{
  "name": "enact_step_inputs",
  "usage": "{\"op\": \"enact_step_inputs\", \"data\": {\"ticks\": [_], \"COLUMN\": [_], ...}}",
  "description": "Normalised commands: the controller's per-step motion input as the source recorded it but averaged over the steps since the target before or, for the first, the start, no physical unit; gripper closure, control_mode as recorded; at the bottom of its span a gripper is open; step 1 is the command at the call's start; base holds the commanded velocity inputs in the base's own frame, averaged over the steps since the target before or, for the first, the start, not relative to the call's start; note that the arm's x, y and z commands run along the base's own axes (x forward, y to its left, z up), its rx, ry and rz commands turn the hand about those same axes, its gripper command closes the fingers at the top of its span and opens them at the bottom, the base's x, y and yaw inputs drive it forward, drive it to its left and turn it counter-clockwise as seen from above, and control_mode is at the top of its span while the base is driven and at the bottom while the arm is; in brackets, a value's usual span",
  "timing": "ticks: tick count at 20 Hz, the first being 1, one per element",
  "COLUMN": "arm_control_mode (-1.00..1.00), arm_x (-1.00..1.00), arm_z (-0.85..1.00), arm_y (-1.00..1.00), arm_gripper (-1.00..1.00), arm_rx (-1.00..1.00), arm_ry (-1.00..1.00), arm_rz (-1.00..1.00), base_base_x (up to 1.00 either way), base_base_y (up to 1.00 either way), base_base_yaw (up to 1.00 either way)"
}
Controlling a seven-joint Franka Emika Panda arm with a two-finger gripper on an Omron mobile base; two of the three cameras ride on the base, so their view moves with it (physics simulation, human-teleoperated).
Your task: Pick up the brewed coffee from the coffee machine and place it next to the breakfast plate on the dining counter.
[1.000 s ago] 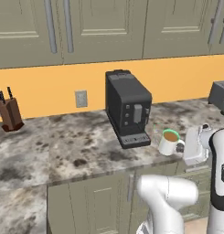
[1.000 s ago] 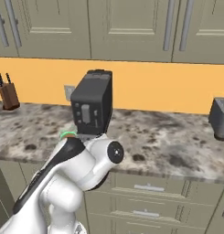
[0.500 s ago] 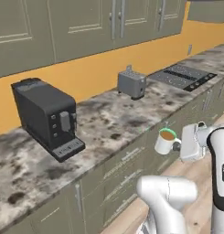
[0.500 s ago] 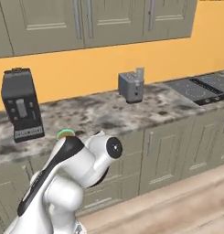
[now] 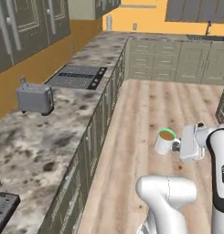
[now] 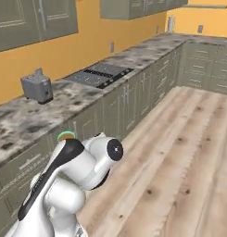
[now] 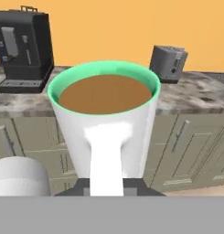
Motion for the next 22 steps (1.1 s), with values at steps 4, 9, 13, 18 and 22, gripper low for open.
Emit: {"op": "enact_step_inputs", "data": {"ticks": [4, 9, 13, 18, 22], "arm_control_mode": [1.0, 1.0, 1.0, 1.0, 1.0], "arm_x": [0.0, 0.0, 0.0, 0.0, 0.0], "arm_z": [0.0, 0.0, 0.0, 0.0, 0.0], "arm_y": [0.0, 0.0, 0.0, 0.0, 0.0], "arm_gripper": [1.0, 1.0, 1.0, 1.0, 1.0], "arm_rx": [0.0, 0.0, 0.0, 0.0, 0.0], "arm_ry": [0.0, 0.0, 0.0, 0.0, 0.0], "arm_rz": [0.0, 0.0, 0.0, 0.0, 0.0], "base_base_x": [0.0, 0.0, 0.0, 0.29, 0.6], "base_base_y": [0.0, -0.11, -0.23, -0.31, -0.29], "base_base_yaw": [-0.91, -0.84, -0.84, -0.72, -0.61]}}
